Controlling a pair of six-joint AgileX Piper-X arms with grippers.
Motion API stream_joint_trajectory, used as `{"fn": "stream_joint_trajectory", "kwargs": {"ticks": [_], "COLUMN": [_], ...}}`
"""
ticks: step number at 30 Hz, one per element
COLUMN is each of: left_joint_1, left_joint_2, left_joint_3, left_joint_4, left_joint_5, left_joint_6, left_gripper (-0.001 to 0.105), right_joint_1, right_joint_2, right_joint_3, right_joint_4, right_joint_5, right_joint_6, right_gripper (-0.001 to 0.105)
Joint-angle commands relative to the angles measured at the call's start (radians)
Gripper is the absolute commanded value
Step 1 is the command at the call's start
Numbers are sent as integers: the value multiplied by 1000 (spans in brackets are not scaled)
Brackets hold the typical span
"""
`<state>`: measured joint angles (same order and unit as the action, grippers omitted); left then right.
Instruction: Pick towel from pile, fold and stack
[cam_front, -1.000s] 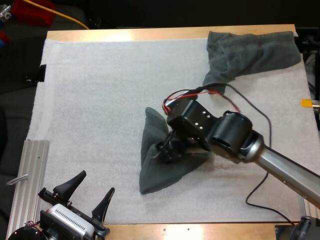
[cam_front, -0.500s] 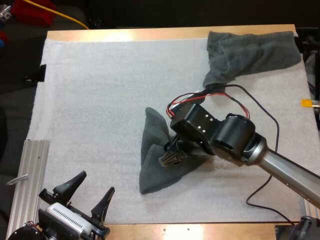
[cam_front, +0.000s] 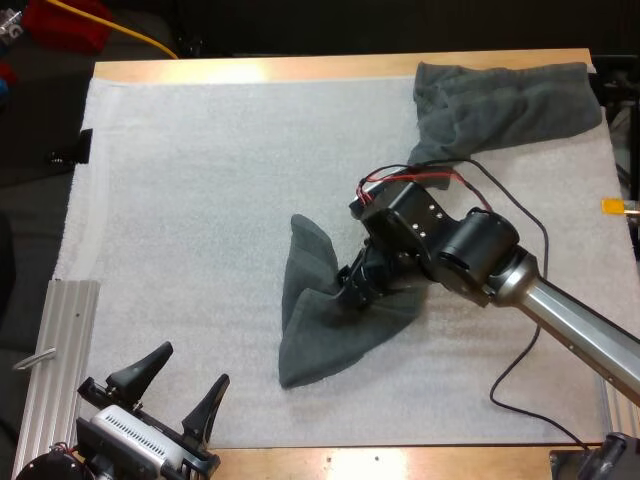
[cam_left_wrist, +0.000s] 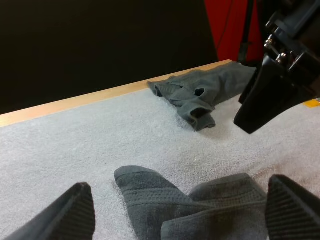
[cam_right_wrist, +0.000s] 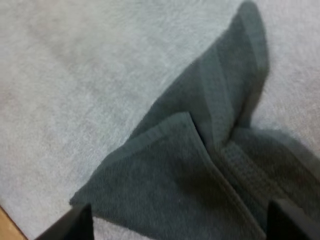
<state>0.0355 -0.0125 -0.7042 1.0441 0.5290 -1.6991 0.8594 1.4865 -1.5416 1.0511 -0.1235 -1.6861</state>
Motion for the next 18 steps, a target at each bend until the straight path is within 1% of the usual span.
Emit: {"fn": "stream_joint_trajectory", "kwargs": {"ticks": [1, 5, 11, 18], "left_joint_1": [-1, -1, -1, -1], "left_joint_2": [-100, -100, -100, -100], "left_joint_3": [-6, -6, -6, -6], "left_joint_4": [-9, -9, -9, -9], "left_joint_5": [7, 7, 7, 7], "left_joint_6": [-12, -12, -12, -12], "left_gripper": [68, 68, 68, 68], "right_joint_1": [-7, -34, -130, -241], "right_joint_2": [13, 43, 65, 65], "right_joint_3": [-2, -2, 4, 75], "right_joint_4": [5, 8, 8, -2], "right_joint_5": [-15, -10, -13, -73], "right_joint_6": [-23, -1, 71, 115], "right_gripper": [67, 67, 67, 67]}}
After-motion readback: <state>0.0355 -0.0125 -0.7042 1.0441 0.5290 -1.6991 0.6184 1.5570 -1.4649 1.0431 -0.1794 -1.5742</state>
